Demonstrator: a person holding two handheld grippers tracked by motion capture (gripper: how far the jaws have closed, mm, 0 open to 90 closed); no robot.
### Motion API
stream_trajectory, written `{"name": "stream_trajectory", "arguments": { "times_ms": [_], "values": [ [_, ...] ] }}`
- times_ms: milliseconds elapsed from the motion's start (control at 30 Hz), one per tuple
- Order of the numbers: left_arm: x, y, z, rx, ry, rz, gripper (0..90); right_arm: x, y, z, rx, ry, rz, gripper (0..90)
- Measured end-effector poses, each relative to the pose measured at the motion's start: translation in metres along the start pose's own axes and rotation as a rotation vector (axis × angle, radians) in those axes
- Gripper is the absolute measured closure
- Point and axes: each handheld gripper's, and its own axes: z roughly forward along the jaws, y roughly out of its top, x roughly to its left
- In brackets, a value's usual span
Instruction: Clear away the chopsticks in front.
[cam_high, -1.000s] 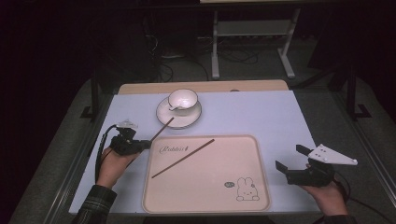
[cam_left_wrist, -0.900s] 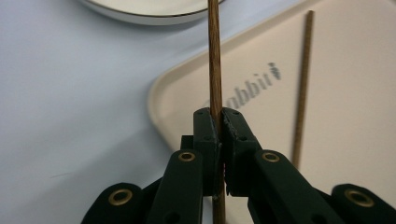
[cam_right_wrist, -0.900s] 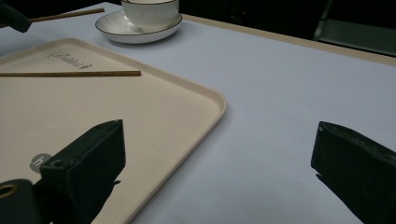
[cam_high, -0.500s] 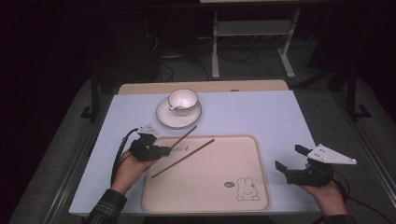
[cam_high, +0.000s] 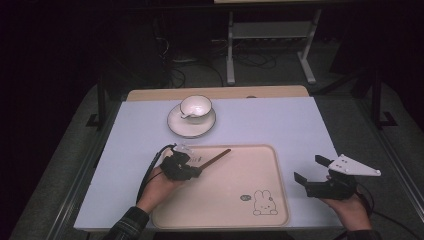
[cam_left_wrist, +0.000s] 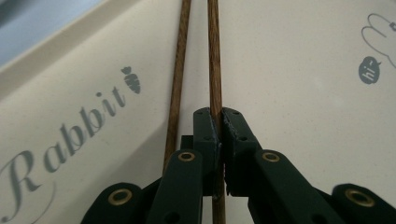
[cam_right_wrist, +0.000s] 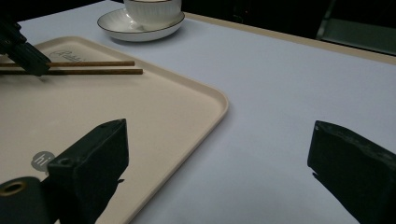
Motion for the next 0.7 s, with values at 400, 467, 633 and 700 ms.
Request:
{"name": "stream_trajectory", "arguments": {
  "times_ms": [400,467,633,700],
  "values": [
    [0.0008,-0.0028,0.007,0.003,0.014,0.018,83.7,-0.0001,0.0,-0.0003,0.0,0.0,-0.001,4.7],
    [0.0009,-0.0029,0.007,0.003,0.013,0.018,83.1,-0.0002,0.0,-0.0003,0.0,0.0,0.0,4.8],
    [0.0013,-0.0031,0.0068,0.003,0.011,0.015,82.9,-0.0002,0.0,-0.0006,-0.001,0.0,0.0,4.8],
    [0.0012,-0.0027,0.0061,0.008,0.01,0.014,82.6,0.0,0.0001,-0.0006,-0.001,0.0,0.001,4.8]
  ]
}}
